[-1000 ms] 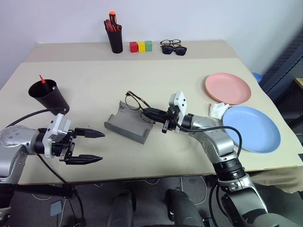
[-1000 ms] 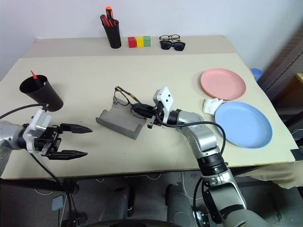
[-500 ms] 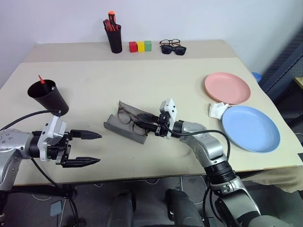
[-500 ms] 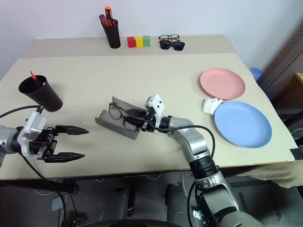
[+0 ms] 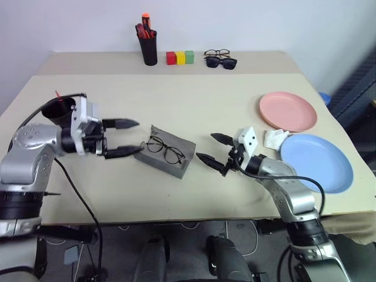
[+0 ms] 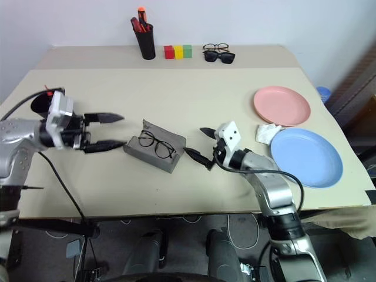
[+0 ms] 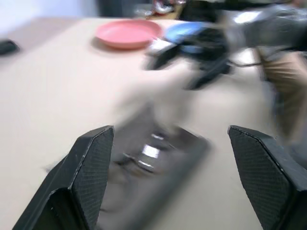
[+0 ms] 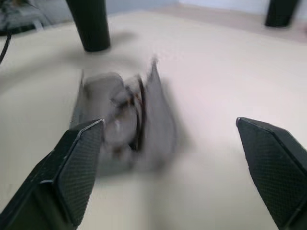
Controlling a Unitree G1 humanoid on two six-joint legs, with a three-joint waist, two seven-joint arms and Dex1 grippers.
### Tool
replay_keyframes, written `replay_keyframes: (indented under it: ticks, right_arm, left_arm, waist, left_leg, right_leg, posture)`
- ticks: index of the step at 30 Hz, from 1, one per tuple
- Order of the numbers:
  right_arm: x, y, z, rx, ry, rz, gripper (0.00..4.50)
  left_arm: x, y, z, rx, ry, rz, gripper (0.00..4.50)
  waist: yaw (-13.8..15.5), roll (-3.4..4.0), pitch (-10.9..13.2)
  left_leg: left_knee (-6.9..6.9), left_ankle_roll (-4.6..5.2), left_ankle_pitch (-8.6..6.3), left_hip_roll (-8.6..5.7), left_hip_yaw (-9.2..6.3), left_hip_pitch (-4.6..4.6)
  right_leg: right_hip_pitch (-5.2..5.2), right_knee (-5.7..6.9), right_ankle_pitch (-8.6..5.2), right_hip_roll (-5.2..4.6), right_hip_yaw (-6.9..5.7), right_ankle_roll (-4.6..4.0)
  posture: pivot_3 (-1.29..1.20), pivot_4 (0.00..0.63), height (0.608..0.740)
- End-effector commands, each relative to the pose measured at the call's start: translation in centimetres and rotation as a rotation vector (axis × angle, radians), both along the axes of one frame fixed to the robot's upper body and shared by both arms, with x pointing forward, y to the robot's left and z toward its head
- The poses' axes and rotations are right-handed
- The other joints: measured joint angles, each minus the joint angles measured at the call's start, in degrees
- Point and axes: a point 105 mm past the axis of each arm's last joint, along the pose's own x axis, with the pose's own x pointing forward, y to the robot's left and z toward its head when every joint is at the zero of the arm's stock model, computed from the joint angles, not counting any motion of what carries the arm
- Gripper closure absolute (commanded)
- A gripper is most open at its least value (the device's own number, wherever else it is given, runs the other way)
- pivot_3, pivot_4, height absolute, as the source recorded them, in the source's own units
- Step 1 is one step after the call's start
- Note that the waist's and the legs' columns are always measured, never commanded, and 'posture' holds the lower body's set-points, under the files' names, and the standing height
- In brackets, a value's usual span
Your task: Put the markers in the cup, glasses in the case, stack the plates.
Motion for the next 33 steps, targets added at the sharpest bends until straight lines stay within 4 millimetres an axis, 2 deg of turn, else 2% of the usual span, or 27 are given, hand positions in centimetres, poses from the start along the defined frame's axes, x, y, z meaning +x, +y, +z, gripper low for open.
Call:
replay_keyframes:
  ticks: [1,4,7,10,15,21,28,33]
  right_arm:
    - [-2.6,-1.8,0.8,-0.07,-0.047,-0.035,0.03]
    - [-5.3,-3.7,-0.5,-0.173,-0.024,-0.072,0.0]
    - [-7.5,-5.2,-1.5,-0.255,-0.005,-0.085,0.0]
    - [-8.8,-6.4,-1.8,-0.299,-0.003,-0.096,0.0]
    - [-9.5,-7.0,-1.1,-0.296,-0.03,-0.099,0.0]
    - [-9.4,-6.5,-0.8,-0.262,-0.057,-0.09,0.0]
    - [-10.1,-6.1,-1.4,-0.254,-0.058,-0.015,0.0]
    - [-10.0,-5.9,-1.0,-0.21,-0.08,0.008,0.0]
  left_arm:
    - [2.8,-0.5,0.6,0.083,-0.075,0.037,0.61]
    - [5.4,-1.2,0.8,0.134,-0.074,0.064,1.45]
    - [7.1,-1.9,0.5,0.201,-0.08,0.07,2.93]
    - [8.2,-2.9,0.3,0.268,-0.087,0.075,4.45]
    - [9.1,-4.7,-0.4,0.402,-0.115,0.055,4.45]
    - [8.8,-7.4,-1.8,0.549,-0.101,-0.061,4.45]
    - [7.8,-7.6,-3.1,0.686,-0.044,-0.161,4.45]
    - [6.4,-7.1,-3.7,0.693,0.096,-0.252,4.45]
  waist:
    - [0.1,-0.01,0.0]
    - [0.0,-0.09,0.0]
    - [-0.1,-0.11,0.0]
    - [-0.2,-0.16,0.0]
    - [0.0,-0.28,0.1]
    - [0.2,-0.3,0.1]
    - [0.1,-0.32,0.1]
    - [0.1,-0.31,0.1]
  left_leg:
    - [0.02,0.0,0.0,0.0,0.0,0.0]
    - [0.08,0.0,0.0,-0.02,0.0,-0.03]
    - [0.11,0.01,-0.01,-0.02,0.01,-0.02]
    - [0.14,0.02,-0.02,-0.02,0.01,-0.03]
    - [0.14,0.03,-0.03,-0.02,0.01,-0.07]
    - [0.15,0.02,-0.03,-0.03,0.01,-0.09]
    - [0.13,0.05,-0.04,-0.02,0.0,-0.08]
    - [0.14,0.05,-0.04,-0.03,0.0,-0.07]
  right_leg:
    - [0.0,0.0,0.0,0.01,0.0,0.0]
    - [0.02,-0.03,-0.02,-0.02,0.01,0.03]
    - [0.04,-0.07,-0.12,-0.03,0.02,0.2]
    - [0.06,-0.1,-0.13,-0.05,0.01,0.22]
    - [0.06,-0.14,-0.14,-0.05,0.01,0.22]
    - [0.08,-0.2,-0.13,-0.06,0.01,0.22]
    - [0.09,-0.22,-0.12,-0.05,0.0,0.19]
    - [0.12,-0.23,-0.12,-0.06,0.0,0.2]
  posture:
    - [0.0,0.15,0.74]
    - [0.0,0.15,0.74]
    - [0.0,0.15,0.74]
    - [0.0,0.15,0.74]
    - [0.0,0.15,0.74]
    - [0.0,0.15,0.74]
    - [0.0,0.15,0.74]
    - [0.0,0.15,0.74]
